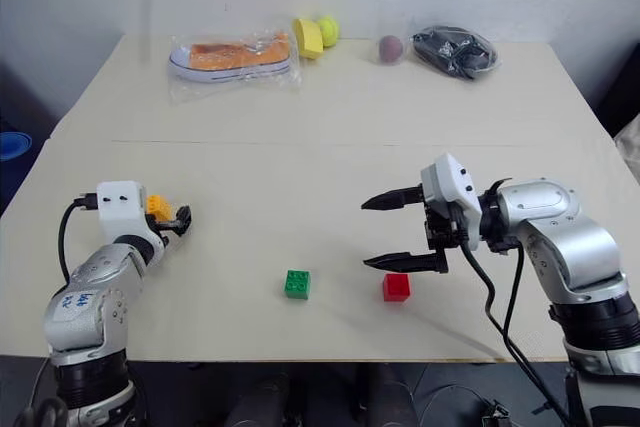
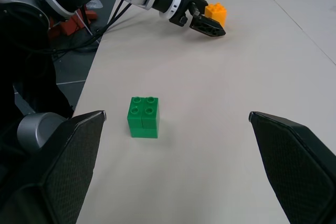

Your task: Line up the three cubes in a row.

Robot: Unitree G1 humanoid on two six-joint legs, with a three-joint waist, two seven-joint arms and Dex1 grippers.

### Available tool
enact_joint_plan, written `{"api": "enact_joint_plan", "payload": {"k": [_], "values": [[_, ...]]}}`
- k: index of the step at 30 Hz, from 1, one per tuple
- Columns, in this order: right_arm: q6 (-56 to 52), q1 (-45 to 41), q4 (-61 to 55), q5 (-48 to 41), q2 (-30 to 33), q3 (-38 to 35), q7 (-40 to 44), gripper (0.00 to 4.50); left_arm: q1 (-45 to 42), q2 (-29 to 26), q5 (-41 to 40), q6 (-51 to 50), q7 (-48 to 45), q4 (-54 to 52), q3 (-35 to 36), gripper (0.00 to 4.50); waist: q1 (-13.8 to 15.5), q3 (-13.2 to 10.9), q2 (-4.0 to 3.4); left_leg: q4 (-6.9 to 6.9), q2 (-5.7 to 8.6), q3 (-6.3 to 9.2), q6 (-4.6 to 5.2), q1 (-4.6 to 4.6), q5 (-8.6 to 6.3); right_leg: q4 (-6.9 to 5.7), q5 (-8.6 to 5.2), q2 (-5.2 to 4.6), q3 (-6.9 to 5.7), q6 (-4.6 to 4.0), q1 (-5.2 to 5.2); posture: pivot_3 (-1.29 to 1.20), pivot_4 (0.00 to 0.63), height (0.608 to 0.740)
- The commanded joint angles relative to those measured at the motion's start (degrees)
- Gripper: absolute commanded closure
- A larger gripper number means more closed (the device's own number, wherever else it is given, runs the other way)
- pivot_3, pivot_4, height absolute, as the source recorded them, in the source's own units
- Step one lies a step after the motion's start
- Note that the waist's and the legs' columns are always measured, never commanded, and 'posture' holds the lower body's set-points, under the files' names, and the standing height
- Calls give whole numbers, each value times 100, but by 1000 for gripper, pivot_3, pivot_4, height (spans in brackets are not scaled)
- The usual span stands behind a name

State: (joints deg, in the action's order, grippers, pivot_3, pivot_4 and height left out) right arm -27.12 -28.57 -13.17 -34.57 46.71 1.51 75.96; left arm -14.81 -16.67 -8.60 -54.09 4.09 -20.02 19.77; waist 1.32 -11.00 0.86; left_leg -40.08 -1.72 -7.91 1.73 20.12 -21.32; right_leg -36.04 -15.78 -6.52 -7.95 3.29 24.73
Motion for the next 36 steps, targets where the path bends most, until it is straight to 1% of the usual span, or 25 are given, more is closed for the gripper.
{"api": "enact_joint_plan", "payload": {"k": [1, 3, 6, 12, 13, 14, 17, 19, 22, 24, 26, 27, 29, 32, 34, 36], "values": [[86, -28, -172, -45, -46, -132, -75, 0, -214, 7, 64, 190, 43, 113, 27, 22, 9, 0, 0, -2, 0, 0, 0, 0, 0, -1, 0, 0, 0, 0, 0, 0, 150, 740], [109, -21, -186, -42, -61, -141, -106, 0, -277, 79, 36, 155, 118, 165, 116, 22, 15, 0, 0, -1, 1, 1, 0, 1, 0, 1, 1, -1, 0, 1, -1, 0, 150, 740], [142, -70, -154, -42, -111, -151, -186, 0, -297, 122, -37, 175, 111, 175, 276, 613, 7, 0, 0, 0, 1, 2, 0, 2, 0, 3, 1, -1, -1, 3, -1, 0, 150, 740], [175, -107, -87, -12, -155, -160, -269, 0, -184, -40, -30, 282, -84, 156, 370, 2569, -2, 0, 0, 0, 0, 0, -1, 1, 1, 2, 1, 0, -3, 3, 0, 0, 150, 740], [171, -113, -86, -17, -154, -163, -270, 0, -184, -76, -42, 281, -116, 164, 406, 2842, -1, 0, 0, 0, 0, 1, -1, 1, 1, 2, 1, 0, -2, 3, 0, 0, 150, 740], [169, -120, -78, -20, -153, -166, -267, 0, -188, -97, -51, 278, -137, 172, 430, 2989, 0, 0, 0, 0, 0, 1, -1, 1, 1, 2, 1, 0, -2, 3, 0, 0, 150, 740], [144, -148, -69, -42, -150, -176, -273, 0, -131, -265, -150, 319, -382, 179, 530, 2968, 0, 0, 0, 0, 0, 1, -1, 2, 1, 3, 1, 0, -2, 3, 0, 0, 150, 740], [120, -163, -69, -64, -140, -187, -269, 0, -60, -554, -492, 450, -1069, 133, 527, 2968, -2, 0, 1, 0, 0, 1, -1, 1, 0, 3, 1, 0, -2, 2, 0, 0, 150, 740], [62, -171, -79, -109, -89, -198, -217, 0, 123, -1192, -1197, 793, -2581, 71, 440, 2968, -8, 0, 0, 0, -1, 1, -2, 4, 0, 2, 1, 0, -3, 2, 4, 0, 150, 740], [50, -160, -72, -113, -21, -201, -135, 0, 400, -1900, -1612, 1224, -4074, 70, 269, 2968, -16, 0, 0, -1, -1, 1, -3, 3, 0, 3, 1, -1, -2, 2, 4, 0, 150, 740], [37, -146, -60, -120, 46, -211, -48, 0, 648, -2563, -1755, 1687, -5275, 188, -36, 2968, -32, -1, -2, 2, -2, 0, -7, 6, -3, 8, -1, 0, -1, -1, 11, 0, 150, 740], [31, -143, -52, -128, 71, -217, -16, 0, 705, -2761, -1779, 1817, -5585, 261, -150, 2968, -48, -1, -2, 3, -1, -3, -8, 8, -4, 6, -2, 0, 0, -3, 17, 0, 150, 740], [5, -38, -123, -165, 195, -227, 128, 0, 669, -3235, -1675, 2310, -6473, 589, -623, 2968, -38, -5, -10, 3, -1, -6, -9, 11, -4, 6, -3, -1, 1, -5, 22, 0, 150, 740], [-9, 179, -251, -226, 365, -328, 268, 0, 611, -3613, -1452, 3159, -7437, 878, -1208, 2968, -27, -7, -12, 4, -1, -7, -9, 12, -4, 4, -4, 0, 1, -8, 25, 0, 150, 740], [-36, 315, -317, -265, 471, -425, 274, 0, 580, -3742, -1265, 3714, -7899, 1019, -1550, 2968, -33, -7, -12, 6, -1, -12, -8, 17, -4, 5, -4, 0, 4, -7, 33, 0, 150, 740], [-63, 537, -472, -271, 608, -569, 259, 0, 415, -3688, -1058, 4256, -8142, 1289, -1844, 2968, -29, -8, -15, 8, -1, -18, -7, 22, -4, 4, -4, 0, 8, -7, 43, 0, 150, 740]]}}
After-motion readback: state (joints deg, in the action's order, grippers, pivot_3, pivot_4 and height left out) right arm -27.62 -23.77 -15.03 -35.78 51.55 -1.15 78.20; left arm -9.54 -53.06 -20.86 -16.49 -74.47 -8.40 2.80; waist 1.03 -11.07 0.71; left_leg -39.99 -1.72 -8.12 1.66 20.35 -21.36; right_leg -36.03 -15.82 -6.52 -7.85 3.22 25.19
